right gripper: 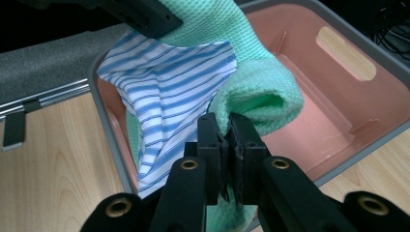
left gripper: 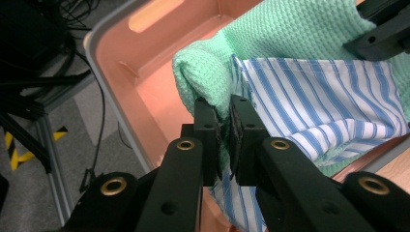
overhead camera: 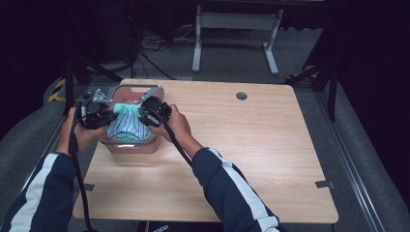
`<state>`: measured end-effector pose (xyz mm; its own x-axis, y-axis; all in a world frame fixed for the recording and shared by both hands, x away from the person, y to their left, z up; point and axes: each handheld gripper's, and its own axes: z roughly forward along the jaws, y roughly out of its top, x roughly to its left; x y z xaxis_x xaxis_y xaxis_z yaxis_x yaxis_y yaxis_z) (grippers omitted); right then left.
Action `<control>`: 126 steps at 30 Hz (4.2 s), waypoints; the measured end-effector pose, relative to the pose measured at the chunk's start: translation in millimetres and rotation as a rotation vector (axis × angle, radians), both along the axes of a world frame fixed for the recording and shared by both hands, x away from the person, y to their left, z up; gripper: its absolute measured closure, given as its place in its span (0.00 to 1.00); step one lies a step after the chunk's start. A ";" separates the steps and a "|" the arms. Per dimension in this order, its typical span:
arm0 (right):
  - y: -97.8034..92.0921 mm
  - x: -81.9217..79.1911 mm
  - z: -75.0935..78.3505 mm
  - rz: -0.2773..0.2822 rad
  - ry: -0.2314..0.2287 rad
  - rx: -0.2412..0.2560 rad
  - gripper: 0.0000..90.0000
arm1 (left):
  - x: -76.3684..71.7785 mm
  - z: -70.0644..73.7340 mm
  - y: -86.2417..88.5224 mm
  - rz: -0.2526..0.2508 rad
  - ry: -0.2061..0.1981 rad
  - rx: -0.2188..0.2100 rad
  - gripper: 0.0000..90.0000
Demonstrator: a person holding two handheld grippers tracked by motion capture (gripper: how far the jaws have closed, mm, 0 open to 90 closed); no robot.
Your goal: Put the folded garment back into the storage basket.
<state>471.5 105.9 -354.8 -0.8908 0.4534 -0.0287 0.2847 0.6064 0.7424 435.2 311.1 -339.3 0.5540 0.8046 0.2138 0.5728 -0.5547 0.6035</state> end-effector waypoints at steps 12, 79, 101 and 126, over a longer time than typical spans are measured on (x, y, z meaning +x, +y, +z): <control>3.1 3.4 -17.5 0.005 0.013 -0.016 0.92 | 5.8 -20.3 -4.0 0.001 0.039 0.012 0.92; -85.3 -23.7 -6.9 0.010 -0.093 -0.170 0.74 | -50.0 -17.7 -62.2 -0.143 -0.106 -0.148 0.62; -163.8 -44.0 -4.8 -0.069 -0.091 -0.153 0.66 | -71.8 -24.8 -99.8 -0.242 -0.121 -0.169 0.52; -226.2 -75.5 -19.8 -0.122 -0.129 -0.198 0.51 | -86.0 -53.7 -135.1 -0.313 -0.078 -0.172 0.27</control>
